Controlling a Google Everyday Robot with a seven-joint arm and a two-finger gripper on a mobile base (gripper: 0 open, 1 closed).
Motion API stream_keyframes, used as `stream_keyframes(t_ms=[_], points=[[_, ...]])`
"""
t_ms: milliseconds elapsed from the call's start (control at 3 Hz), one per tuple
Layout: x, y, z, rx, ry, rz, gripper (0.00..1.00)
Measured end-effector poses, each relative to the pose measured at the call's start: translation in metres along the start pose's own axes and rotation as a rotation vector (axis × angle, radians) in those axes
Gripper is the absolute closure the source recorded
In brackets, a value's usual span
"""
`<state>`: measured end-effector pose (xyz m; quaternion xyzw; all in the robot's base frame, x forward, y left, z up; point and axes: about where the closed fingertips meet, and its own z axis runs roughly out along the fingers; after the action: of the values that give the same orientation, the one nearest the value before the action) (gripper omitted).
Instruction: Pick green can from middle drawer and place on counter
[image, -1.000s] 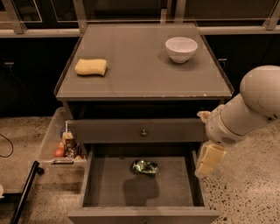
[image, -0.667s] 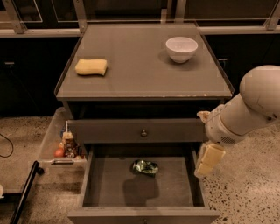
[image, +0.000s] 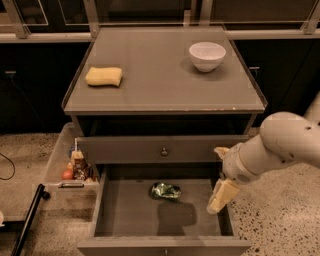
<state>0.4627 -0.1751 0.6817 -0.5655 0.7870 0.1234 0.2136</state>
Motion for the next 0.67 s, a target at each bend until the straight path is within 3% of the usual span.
stream_keyframes(t_ms=[667], points=[[0.007,0.000,0.083,0.034,-0.137,-0.039,0.00]])
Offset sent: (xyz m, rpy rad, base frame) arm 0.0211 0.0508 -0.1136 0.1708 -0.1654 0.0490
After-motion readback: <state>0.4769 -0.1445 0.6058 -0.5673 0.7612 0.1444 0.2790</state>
